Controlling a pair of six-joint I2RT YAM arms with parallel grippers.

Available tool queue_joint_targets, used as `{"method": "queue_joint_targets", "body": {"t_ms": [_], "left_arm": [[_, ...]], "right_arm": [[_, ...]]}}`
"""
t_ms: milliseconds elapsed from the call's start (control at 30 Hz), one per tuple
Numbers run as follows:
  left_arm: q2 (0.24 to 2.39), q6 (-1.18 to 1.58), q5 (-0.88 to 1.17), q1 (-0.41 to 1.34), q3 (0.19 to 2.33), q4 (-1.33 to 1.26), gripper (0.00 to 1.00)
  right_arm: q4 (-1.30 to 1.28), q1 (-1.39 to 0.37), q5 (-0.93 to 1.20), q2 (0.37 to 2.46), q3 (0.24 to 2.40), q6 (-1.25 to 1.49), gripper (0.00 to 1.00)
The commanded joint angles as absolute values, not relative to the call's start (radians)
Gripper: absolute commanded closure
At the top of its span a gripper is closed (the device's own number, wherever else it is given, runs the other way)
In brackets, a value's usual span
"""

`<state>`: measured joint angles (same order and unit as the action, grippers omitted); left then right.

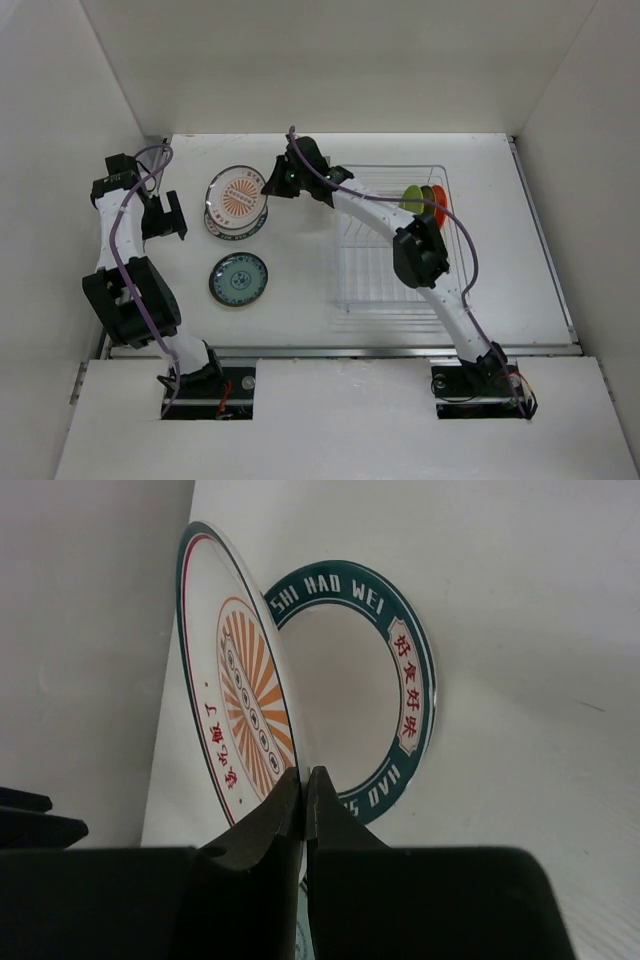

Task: Unload the plates from the dish rack

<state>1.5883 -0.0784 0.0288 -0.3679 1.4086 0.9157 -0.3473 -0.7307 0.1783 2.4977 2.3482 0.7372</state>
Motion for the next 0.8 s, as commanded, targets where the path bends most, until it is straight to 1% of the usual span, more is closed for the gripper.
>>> {"method": "queue_joint_targets", "body": {"t_ms": [0, 133, 200, 233, 267, 300, 400, 500, 567, 600, 633, 767], "left_arm": [[1.592, -0.086, 0.02, -0.368, 1.427, 0.907, 0.0], [1.603, -0.095, 0.02, -0.368, 1.417, 0.897, 0.0], [1.614, -0.095, 0.02, -0.368, 1.417, 0.897, 0.0], [1.614, -0.095, 0.02, -0.368, 1.417, 0.897, 0.0], [1.614, -0.095, 0.02, -0.368, 1.417, 0.897, 0.0], [1.614, -0.095, 0.02, -0.368, 1.417, 0.897, 0.0], [1.614, -0.104, 0.02, -0.368, 1.417, 0.897, 0.0], [1.614, -0.104, 0.02, -0.368, 1.417, 0.897, 0.0], [1.614, -0.104, 0.029, -0.368, 1.417, 0.897, 0.0], [1.614, -0.104, 0.029, -0.368, 1.417, 0.897, 0.0], [1.614, -0.104, 0.04, -0.368, 1.417, 0.897, 0.0], [1.605, -0.104, 0.052, -0.368, 1.417, 0.917, 0.0]], "right_arm": [[-0.092, -0.732, 0.278, 2.534, 2.411, 0.874, 1.0], [-0.092, -0.742, 0.276, 2.588, 2.411, 0.943, 1.0], [-0.109, -0.742, 0.262, 2.603, 2.411, 0.956, 0.94], [-0.121, -0.742, 0.249, 2.603, 2.399, 0.956, 0.89], [-0.121, -0.742, 0.249, 2.603, 2.399, 0.956, 0.73], [-0.136, -0.742, 0.236, 2.603, 2.389, 0.956, 0.64], [-0.147, -0.742, 0.264, 2.603, 2.388, 0.956, 0.35], [-0.234, -0.742, 0.282, 2.594, 2.402, 0.956, 0.3], [-0.282, -0.762, 0.258, 2.571, 2.402, 0.928, 0.3], [-0.337, -0.762, 0.239, 2.542, 2.402, 0.908, 0.26], [-0.365, -0.775, 0.207, 2.527, 2.402, 0.908, 0.12], [-0.478, -0.798, 0.184, 2.474, 2.384, 0.874, 0.1]]}}
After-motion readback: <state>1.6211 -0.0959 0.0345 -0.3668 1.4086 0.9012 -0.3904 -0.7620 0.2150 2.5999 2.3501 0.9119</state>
